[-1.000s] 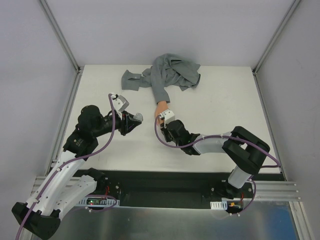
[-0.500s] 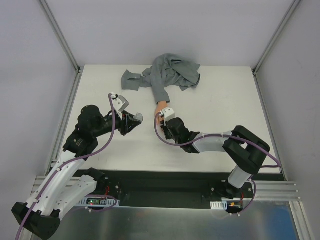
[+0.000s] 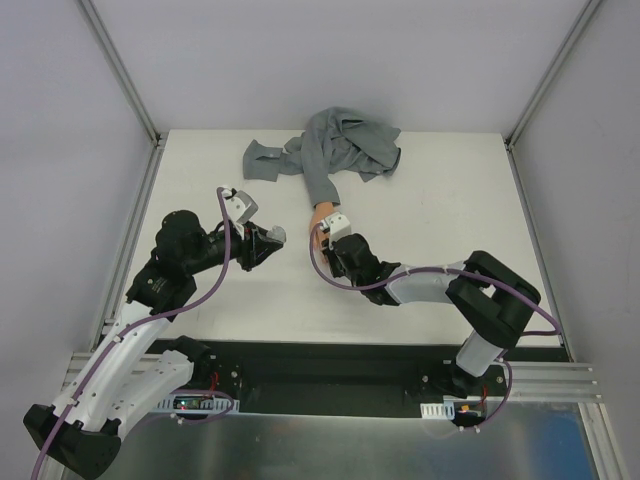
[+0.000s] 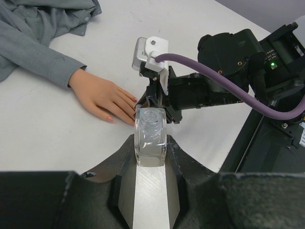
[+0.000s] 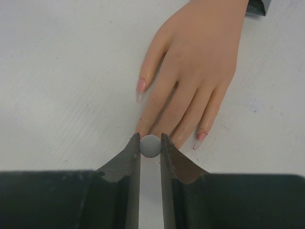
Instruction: Paint the nails
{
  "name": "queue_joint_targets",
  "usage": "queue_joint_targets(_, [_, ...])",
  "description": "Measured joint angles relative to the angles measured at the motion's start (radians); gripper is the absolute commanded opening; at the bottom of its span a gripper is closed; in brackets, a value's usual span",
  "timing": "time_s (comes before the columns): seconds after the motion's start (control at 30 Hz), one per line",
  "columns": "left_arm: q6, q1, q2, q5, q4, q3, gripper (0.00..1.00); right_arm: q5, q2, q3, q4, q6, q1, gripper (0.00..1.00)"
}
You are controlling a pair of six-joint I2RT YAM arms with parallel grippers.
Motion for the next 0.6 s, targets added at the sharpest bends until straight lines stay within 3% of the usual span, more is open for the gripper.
queue_joint_targets(0.6, [0.0,0.006,0.0,0.0,0.0,-0.001,0.0,-0.004,-0.003,-0.024,-0.004,0.017,0.024,0.01])
